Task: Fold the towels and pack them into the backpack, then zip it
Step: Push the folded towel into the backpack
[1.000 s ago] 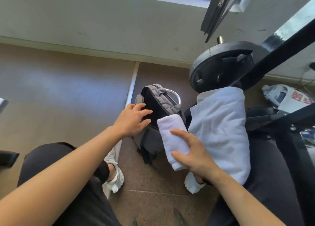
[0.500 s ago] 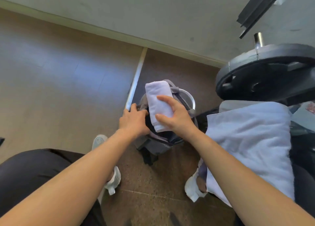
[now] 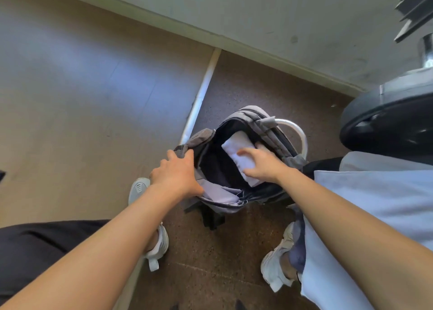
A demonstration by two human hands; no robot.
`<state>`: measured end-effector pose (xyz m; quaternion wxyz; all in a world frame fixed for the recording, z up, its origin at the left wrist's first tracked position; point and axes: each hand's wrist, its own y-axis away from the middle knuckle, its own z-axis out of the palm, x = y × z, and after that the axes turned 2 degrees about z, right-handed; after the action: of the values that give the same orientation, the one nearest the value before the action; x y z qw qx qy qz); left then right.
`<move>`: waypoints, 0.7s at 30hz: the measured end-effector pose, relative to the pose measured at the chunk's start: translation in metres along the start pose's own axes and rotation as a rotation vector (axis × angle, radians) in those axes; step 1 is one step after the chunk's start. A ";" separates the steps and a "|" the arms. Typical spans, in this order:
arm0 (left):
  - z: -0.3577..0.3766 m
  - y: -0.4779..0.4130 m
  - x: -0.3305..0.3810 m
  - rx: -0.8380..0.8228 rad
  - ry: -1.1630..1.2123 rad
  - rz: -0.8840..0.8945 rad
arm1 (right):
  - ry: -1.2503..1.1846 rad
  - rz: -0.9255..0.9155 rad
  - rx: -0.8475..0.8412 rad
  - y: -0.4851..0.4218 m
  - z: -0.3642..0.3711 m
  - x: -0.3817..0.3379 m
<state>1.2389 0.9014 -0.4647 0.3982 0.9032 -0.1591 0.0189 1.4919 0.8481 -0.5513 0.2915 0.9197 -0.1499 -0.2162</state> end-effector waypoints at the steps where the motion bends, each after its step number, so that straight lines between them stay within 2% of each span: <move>1: -0.001 -0.001 0.000 -0.006 0.001 -0.005 | -0.022 -0.007 -0.036 -0.007 0.006 0.000; 6: -0.001 -0.003 0.002 0.004 -0.001 -0.011 | -0.095 0.000 -0.170 -0.041 0.050 -0.002; 12: -0.001 -0.007 0.005 0.023 0.029 0.035 | -0.081 0.030 -0.160 -0.071 0.097 -0.005; 21: 0.004 -0.014 0.010 0.066 0.083 0.077 | 0.012 0.084 -0.296 -0.087 0.108 -0.011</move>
<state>1.2522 0.9045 -0.4761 0.3735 0.9074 -0.1767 0.0769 1.4427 0.8698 -0.6798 0.4335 0.8609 -0.1532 -0.2178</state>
